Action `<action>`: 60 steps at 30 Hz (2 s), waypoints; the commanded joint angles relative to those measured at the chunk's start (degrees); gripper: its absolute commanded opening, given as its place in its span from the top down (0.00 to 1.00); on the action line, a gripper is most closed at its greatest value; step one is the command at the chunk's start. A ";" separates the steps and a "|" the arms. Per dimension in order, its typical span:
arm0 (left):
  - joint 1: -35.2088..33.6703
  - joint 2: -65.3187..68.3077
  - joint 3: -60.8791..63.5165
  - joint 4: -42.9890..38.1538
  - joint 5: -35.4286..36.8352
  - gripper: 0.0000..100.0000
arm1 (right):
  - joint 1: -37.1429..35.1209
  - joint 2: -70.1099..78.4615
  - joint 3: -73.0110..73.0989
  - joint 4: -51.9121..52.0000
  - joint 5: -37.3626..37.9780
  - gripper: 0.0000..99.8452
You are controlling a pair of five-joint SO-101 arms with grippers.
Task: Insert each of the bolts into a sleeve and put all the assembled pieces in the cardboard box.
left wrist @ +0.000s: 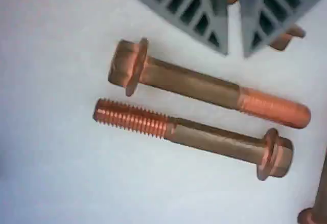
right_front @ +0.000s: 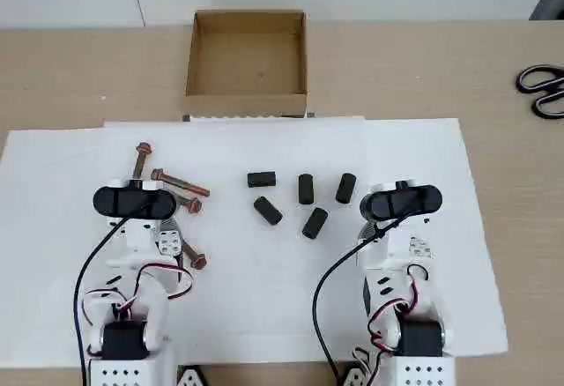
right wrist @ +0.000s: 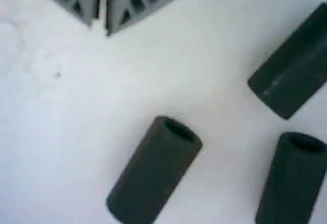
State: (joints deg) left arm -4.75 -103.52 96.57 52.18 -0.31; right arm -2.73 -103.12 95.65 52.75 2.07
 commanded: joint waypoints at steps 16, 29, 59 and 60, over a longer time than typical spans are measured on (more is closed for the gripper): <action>-0.09 -0.62 -0.22 -1.05 -0.09 0.99 | -0.57 -0.84 0.88 0.13 0.62 1.00; 1.67 -0.62 -0.22 -1.32 -0.09 0.99 | -6.20 -0.84 0.88 0.22 0.70 1.00; -4.13 26.73 -43.91 21.89 3.78 0.99 | -8.57 30.73 -50.20 9.27 -2.29 1.00; -4.75 31.65 -48.57 23.30 3.78 0.99 | -7.87 33.98 -52.75 9.89 -2.37 1.00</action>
State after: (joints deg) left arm -7.91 -84.88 60.44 73.01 2.68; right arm -12.13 -79.21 52.13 61.80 0.31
